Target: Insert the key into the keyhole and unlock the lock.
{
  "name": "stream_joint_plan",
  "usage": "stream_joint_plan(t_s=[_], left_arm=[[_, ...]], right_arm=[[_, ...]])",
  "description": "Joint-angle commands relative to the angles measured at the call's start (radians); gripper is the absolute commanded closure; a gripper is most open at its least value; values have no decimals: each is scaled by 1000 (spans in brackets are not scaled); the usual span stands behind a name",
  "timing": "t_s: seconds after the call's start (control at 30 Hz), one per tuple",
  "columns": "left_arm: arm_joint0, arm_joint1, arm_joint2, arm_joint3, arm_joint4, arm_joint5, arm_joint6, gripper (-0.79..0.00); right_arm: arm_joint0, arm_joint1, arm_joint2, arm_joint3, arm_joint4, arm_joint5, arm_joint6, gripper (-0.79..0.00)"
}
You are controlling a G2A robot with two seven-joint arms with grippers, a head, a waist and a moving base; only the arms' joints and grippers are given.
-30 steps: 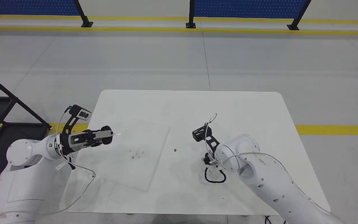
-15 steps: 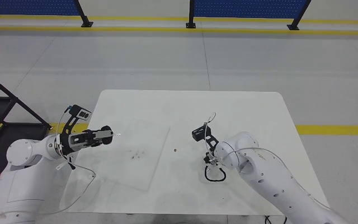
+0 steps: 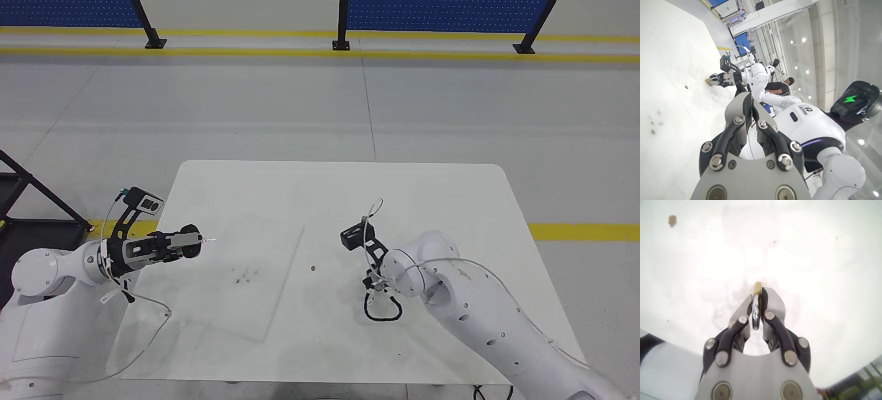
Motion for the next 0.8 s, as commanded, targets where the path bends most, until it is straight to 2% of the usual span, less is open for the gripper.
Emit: stream_joint_plan(t_s=[0.0,0.13,0.4,0.47,0.6,0.77], left_arm=[[0,0,0,0,0,0,0,0],[0,0,0,0,0,0,0,0],[0,0,0,0,0,0,0,0],[0,0,0,0,0,0,0,0],[0,0,0,0,0,0,0,0],[0,0,0,0,0,0,0,0]], right_arm=[[-5,-1,27,-16,22,0,0,0],[-31,-4,104,-50,114,39,-39,0],[-81,-10,277,-105,481,149,-184,0],[-111,-14,317,-98,601,123,-257,0],[-174,-20,375,-73,805,-5,-390,0],[-231,-22,409,-50,939,-170,-492,0]])
